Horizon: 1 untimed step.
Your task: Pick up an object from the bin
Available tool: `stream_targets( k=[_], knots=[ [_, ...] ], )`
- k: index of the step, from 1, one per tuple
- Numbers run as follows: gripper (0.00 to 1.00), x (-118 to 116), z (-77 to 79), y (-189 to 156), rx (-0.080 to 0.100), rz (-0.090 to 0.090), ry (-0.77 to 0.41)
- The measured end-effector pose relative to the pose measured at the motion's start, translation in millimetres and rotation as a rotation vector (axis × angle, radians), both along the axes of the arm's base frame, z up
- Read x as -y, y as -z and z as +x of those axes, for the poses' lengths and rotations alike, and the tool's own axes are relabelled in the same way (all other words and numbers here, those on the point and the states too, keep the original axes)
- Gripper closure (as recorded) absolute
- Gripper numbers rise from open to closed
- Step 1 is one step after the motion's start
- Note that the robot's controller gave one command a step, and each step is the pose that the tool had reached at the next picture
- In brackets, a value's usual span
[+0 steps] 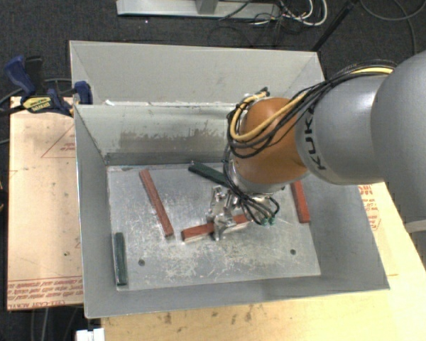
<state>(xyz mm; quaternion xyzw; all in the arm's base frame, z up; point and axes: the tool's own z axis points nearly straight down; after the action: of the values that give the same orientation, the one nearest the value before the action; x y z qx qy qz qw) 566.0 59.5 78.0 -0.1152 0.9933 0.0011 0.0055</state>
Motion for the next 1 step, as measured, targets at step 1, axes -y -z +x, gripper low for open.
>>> stream_targets(
  k=[1],
  knots=[
    [1.00,0.2,-0.7,-1.6,-0.001,0.000,0.001]
  ],
)
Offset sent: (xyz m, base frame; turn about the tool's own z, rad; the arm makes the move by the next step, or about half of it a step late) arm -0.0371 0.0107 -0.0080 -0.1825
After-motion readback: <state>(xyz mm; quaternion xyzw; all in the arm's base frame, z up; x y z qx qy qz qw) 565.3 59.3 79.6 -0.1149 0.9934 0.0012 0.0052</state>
